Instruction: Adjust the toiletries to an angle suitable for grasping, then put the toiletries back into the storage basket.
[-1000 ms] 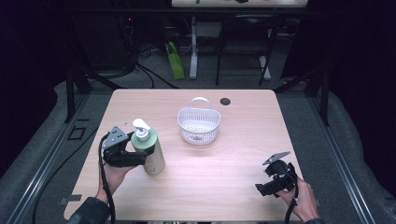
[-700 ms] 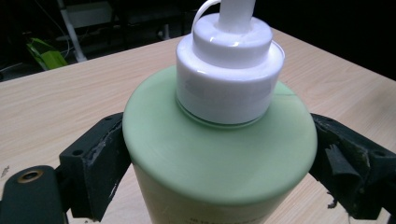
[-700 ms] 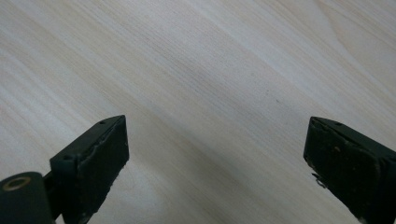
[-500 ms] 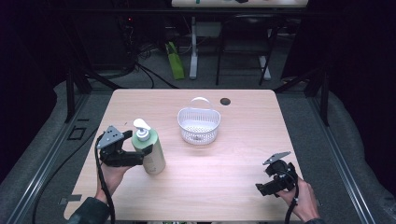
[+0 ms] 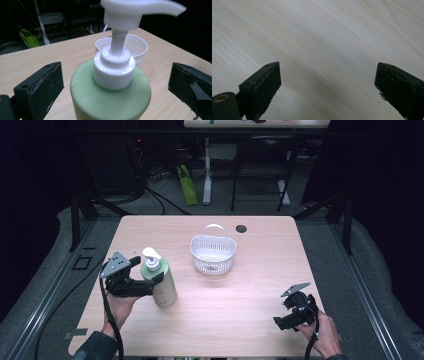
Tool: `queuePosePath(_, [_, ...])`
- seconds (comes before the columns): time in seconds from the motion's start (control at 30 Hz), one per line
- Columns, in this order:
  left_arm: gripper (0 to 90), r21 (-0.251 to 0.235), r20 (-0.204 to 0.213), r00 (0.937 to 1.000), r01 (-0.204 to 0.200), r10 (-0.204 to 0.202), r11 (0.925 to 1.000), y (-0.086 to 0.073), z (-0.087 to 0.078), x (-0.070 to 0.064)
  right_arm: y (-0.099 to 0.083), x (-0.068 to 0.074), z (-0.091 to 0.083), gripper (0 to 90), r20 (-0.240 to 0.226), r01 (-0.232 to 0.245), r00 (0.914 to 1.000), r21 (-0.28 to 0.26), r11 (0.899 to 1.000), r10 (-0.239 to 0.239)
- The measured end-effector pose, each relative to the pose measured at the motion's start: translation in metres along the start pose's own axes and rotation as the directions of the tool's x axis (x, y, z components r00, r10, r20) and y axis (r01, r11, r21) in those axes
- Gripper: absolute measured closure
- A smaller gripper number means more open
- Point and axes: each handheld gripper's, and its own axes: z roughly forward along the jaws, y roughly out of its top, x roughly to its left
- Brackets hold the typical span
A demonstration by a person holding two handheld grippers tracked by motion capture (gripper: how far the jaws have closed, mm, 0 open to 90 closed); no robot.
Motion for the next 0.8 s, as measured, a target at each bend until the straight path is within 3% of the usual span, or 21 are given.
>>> queuePosePath(0.27, [0.0, -0.013, -0.001, 0.9996, 0.027, -0.027, 0.9995, 0.01, -0.001, 0.001, -0.001, -0.001, 0.001, 6.3, -0.004, -0.004, 1.0, 0.003, 1.0, 0.004])
queuePosePath(0.37, [0.3, -0.021, -0.016, 0.9996, 0.025, -0.025, 0.9995, 0.012, -0.001, 0.001, 0.0, -0.001, 0.002, 6.3, -0.003, 0.002, 1.0, 0.006, 1.0, -0.002])
queuePosePath(0.43, [1.4, -0.031, -0.004, 0.9997, 0.024, -0.024, 0.9992, 0.013, -0.001, 0.001, 0.0, 0.001, 0.002, 6.3, -0.005, -0.001, 1.0, 0.005, 1.0, 0.001])
queuePosePath(0.5, [15.1, -0.055, 0.005, 0.9999, 0.016, -0.016, 0.9983, 0.015, -0.001, 0.0, 0.0, 0.001, 0.002, 6.4, -0.004, 0.0, 1.0, 0.004, 1.0, 0.001])
queuePosePath(0.57, [17.9, -0.071, -0.013, 0.9998, 0.01, -0.011, 0.9974, 0.017, -0.002, -0.002, 0.0, 0.0, 0.002, 6.5, -0.001, 0.002, 1.0, 0.01, 1.0, -0.002])
queuePosePath(0.63, [26.7, -0.097, -0.01, 0.9999, 0.006, -0.007, 0.9953, 0.019, -0.003, -0.004, -0.001, -0.001, 0.002, 6.5, 0.0, 0.003, 1.0, 0.008, 1.0, -0.003])
queuePosePath(0.8, [41.1, -0.106, -0.001, 1.0, 0.001, -0.001, 0.9944, 0.019, 0.0, -0.007, -0.001, 0.0, 0.002, 6.5, 0.001, 0.003, 1.0, 0.005, 1.0, -0.003])
